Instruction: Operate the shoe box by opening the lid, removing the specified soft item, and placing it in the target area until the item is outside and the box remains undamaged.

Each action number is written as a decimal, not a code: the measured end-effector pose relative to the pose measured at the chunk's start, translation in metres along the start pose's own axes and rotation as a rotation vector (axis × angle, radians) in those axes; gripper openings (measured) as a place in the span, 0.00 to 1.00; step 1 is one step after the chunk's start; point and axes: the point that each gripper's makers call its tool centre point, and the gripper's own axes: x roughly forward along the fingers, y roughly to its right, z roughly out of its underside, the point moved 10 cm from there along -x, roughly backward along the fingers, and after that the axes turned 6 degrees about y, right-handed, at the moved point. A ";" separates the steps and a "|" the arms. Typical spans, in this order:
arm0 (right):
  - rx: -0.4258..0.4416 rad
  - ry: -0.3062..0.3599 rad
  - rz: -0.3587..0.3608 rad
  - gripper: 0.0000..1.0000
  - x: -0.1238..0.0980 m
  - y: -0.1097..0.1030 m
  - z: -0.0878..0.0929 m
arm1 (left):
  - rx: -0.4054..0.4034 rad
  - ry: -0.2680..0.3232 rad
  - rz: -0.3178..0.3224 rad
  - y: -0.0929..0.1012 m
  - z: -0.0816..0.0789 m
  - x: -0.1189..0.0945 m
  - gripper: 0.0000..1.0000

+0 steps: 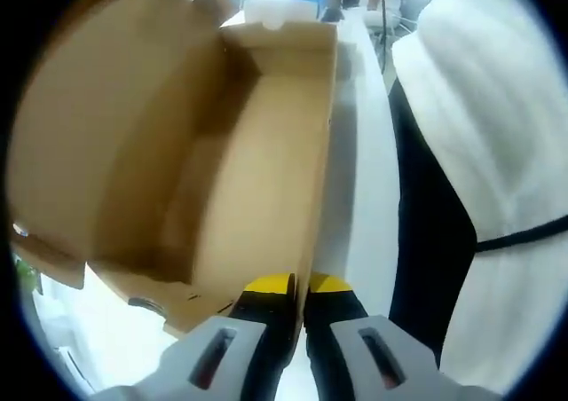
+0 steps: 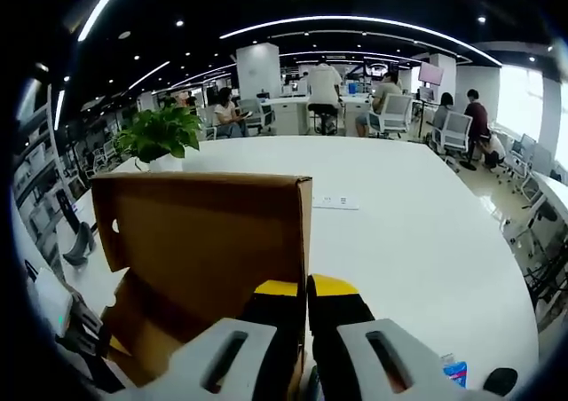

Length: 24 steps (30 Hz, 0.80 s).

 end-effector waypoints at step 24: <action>-0.042 -0.008 -0.030 0.00 -0.015 0.000 0.008 | 0.007 0.010 -0.020 0.002 -0.001 0.001 0.04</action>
